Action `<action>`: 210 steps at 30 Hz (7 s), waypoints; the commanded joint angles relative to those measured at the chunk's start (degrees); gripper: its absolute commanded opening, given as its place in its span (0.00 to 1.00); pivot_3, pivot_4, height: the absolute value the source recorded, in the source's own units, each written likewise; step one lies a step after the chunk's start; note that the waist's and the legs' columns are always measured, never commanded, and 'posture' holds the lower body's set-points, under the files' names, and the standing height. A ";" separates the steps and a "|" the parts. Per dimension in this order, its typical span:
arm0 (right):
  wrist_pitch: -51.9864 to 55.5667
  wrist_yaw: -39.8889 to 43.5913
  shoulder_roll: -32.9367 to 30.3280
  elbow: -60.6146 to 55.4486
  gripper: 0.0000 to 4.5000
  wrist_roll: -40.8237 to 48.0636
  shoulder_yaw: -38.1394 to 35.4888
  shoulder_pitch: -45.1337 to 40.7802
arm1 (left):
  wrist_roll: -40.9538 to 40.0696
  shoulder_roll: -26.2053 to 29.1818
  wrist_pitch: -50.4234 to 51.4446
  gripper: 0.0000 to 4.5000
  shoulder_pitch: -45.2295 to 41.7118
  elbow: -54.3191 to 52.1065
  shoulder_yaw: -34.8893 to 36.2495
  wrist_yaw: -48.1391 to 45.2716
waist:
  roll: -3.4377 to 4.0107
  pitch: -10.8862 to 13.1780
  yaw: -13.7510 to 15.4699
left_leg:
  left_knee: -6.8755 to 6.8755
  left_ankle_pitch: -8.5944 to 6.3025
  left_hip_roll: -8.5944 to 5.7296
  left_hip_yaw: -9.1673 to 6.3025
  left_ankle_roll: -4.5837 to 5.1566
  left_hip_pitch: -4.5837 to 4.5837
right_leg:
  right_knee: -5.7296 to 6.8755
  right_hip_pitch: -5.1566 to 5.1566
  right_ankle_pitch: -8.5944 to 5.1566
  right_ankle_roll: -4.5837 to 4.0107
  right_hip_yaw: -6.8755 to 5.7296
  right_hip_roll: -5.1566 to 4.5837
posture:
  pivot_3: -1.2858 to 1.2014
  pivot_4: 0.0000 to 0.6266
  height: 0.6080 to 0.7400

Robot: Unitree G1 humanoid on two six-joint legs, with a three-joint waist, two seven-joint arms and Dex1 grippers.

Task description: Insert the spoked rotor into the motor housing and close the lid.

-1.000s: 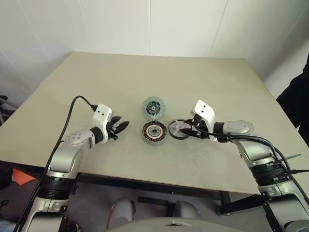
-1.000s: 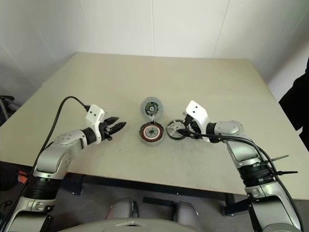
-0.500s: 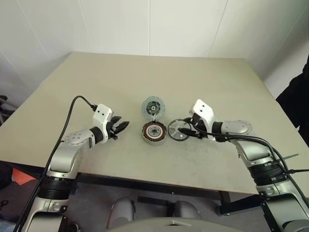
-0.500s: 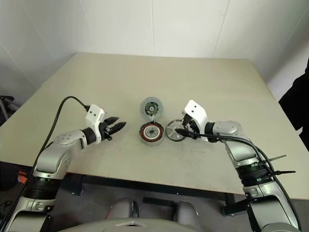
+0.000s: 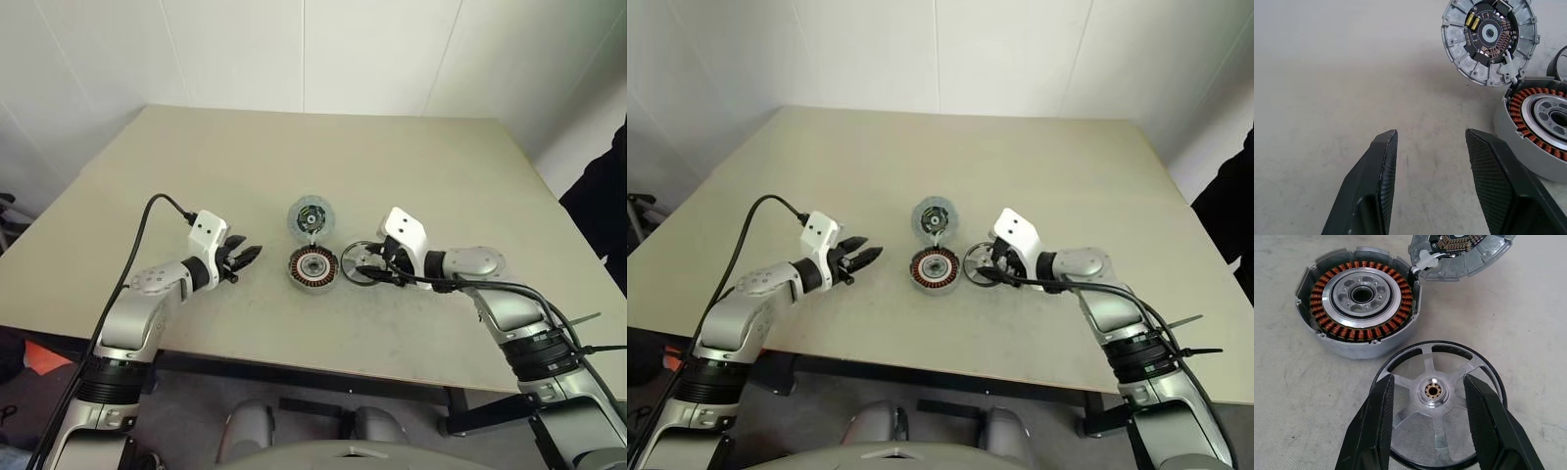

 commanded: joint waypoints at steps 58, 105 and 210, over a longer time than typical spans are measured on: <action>16.58 -3.12 6.66 -7.89 0.06 10.50 2.96 -9.61 | 0.12 0.99 -0.75 0.52 1.34 -3.77 1.64 1.18 | 0.00 0.00 0.01 | -0.03 0.02 0.00 -0.01 -0.08 0.05 | 0.01 -0.02 0.00 0.00 0.00 0.00 | 0.52 0.00 1.00; 10.75 -2.11 10.87 -4.28 0.58 8.83 3.06 -10.19 | -0.10 1.57 0.27 0.52 3.18 -5.80 2.49 2.03 | 0.00 0.00 -0.19 | -0.04 0.16 0.00 -0.02 -0.31 0.05 | 0.05 -0.02 0.00 0.00 0.00 0.00 | 0.52 0.00 1.00; -49.63 16.94 2.89 20.61 0.44 -28.26 24.34 -23.07 | 0.81 -0.20 -0.60 0.52 2.15 -4.39 0.92 0.94 | -0.14 -0.08 -1.03 | 0.06 0.04 0.07 0.01 -0.07 0.14 | 0.25 0.03 0.02 -0.05 0.01 0.02 | 0.52 0.00 1.00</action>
